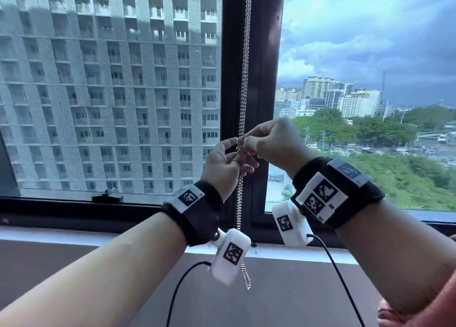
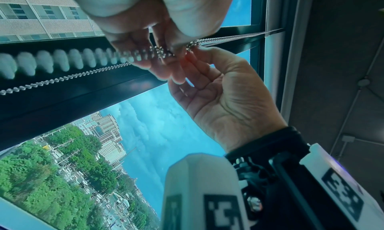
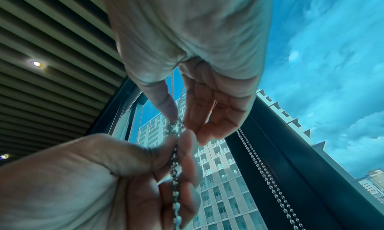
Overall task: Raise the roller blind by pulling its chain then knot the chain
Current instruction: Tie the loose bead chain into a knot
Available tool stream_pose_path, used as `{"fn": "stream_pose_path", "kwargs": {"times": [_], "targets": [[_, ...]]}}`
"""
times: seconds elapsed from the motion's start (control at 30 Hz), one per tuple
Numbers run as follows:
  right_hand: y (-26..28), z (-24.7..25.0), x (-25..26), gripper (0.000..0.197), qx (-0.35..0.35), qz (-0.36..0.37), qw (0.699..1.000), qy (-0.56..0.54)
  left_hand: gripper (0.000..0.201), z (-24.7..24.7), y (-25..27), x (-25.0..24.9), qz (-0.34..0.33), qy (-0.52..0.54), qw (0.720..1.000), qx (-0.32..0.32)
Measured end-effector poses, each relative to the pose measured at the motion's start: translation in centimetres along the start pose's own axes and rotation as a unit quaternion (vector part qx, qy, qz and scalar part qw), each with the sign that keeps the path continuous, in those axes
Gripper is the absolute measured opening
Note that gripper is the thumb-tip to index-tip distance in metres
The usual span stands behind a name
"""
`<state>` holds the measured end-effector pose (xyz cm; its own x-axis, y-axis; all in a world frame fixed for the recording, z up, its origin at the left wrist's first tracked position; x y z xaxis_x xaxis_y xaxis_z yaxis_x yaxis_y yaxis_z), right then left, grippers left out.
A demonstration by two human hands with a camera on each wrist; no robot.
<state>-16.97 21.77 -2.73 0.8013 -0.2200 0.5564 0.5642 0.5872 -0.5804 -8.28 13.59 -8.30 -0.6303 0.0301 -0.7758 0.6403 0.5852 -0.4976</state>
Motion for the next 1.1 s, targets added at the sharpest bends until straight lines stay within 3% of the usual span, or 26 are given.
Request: {"fn": "stream_pose_path", "kwargs": {"times": [0.13, 0.47, 0.6, 0.7, 0.8, 0.93, 1.1], "targets": [[-0.1, -0.4, -0.3, 0.024, 0.055, -0.012, 0.998, 0.023, 0.032, 0.3, -0.1, 0.2, -0.001, -0.005, 1.0, 0.011], [0.5, -0.2, -0.5, 0.021, 0.113, 0.029, 0.992, 0.04, 0.035, 0.3, -0.1, 0.6, 0.011, -0.024, 1.0, 0.012], [0.6, -0.5, -1.0, 0.016, 0.113, 0.035, 0.993, 0.016, 0.035, 0.5, 0.0, 0.7, 0.016, -0.041, 0.999, 0.019], [0.8, -0.4, -0.7, 0.016, 0.108, 0.035, 0.993, 0.035, 0.022, 0.6, -0.2, 0.1, 0.016, -0.1, 0.994, 0.032], [1.0, -0.5, -0.4, 0.024, 0.105, 0.029, 0.992, 0.058, 0.015, 0.6, -0.8, -1.1, -0.023, -0.147, 0.989, -0.01], [1.2, -1.2, -0.4, 0.022, 0.117, 0.029, 0.991, 0.054, 0.02, -0.2, -1.7, -3.2, -0.056, -0.106, 0.993, -0.018], [1.7, -2.4, -1.1, 0.022, 0.205, 0.001, 0.979, 0.002, 0.013, -0.8, -2.6, -4.7, -0.046, -0.065, 0.997, 0.002]]}}
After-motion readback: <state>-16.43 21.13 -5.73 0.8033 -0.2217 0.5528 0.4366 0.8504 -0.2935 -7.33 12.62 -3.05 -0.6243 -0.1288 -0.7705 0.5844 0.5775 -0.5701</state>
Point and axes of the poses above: each hand's wrist, its own y-axis away from the middle knuckle, its own z-axis out of the back of the hand, x = y × z, the point moved 2 cm from there along -y, towards the middle knuckle, and after that the axes turned 14 degrees about y, right-handed, at the moved point
